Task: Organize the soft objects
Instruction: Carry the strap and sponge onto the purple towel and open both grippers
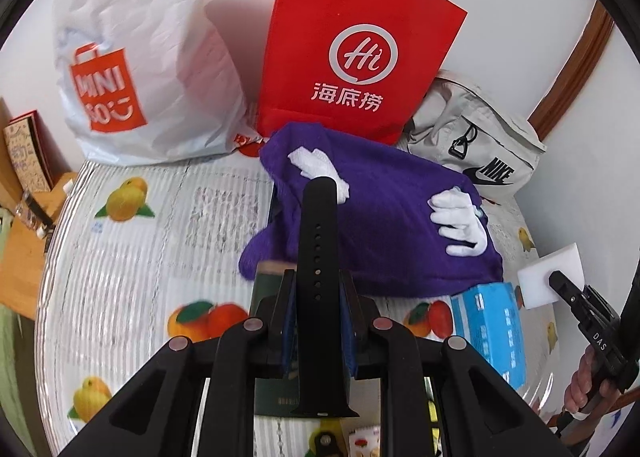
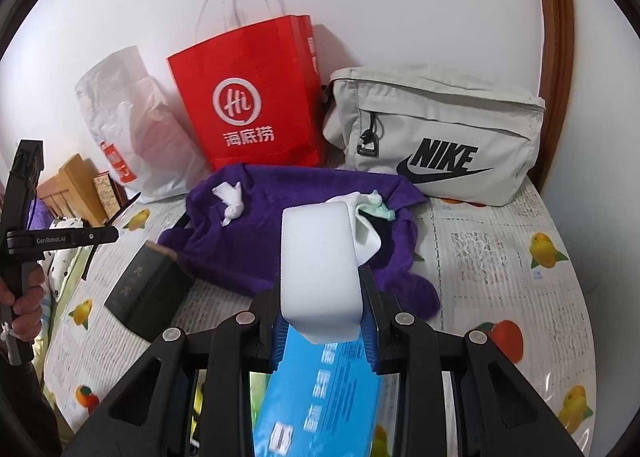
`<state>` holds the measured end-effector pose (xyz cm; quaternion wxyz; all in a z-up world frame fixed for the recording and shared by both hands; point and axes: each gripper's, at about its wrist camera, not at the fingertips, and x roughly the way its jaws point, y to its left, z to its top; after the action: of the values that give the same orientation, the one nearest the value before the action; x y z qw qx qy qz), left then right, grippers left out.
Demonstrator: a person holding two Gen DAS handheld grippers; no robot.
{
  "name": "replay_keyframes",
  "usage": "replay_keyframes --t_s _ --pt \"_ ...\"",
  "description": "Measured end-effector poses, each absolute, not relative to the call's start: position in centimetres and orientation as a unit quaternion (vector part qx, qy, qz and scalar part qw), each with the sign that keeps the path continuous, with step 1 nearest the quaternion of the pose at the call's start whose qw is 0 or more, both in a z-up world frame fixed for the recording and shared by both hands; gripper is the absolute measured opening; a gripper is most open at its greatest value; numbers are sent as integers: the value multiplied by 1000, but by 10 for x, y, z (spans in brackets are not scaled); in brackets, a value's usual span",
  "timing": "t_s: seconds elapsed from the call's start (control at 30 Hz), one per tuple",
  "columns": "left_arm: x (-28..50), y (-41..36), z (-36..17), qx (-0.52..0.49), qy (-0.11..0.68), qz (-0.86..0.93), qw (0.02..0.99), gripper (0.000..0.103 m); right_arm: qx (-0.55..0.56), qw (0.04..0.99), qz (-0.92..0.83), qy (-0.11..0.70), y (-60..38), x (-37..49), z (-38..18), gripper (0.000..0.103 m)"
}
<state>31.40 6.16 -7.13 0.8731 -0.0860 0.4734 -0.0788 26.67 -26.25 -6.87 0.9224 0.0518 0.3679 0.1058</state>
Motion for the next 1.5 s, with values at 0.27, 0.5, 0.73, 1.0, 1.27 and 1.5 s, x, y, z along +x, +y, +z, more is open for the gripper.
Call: replay_keyframes --t_s 0.27,0.5,0.73,1.0,1.27,1.5 --pt "353 51 -80 -72 480 -83 870 19 52 917 118 378 -255 309 -78 31" --pt "393 40 -100 -73 503 -91 856 19 40 908 119 401 -244 348 -95 31" --pt "425 36 -123 -73 524 -81 845 19 36 896 112 427 -245 373 -116 31" --pt "444 31 -151 -69 554 -67 827 19 24 884 108 454 -247 390 -134 31" --pt "450 25 -164 -70 566 -65 819 19 35 877 116 465 -249 395 -137 32" --pt "451 22 -166 -72 571 -65 815 36 38 876 131 463 -248 393 -139 52"
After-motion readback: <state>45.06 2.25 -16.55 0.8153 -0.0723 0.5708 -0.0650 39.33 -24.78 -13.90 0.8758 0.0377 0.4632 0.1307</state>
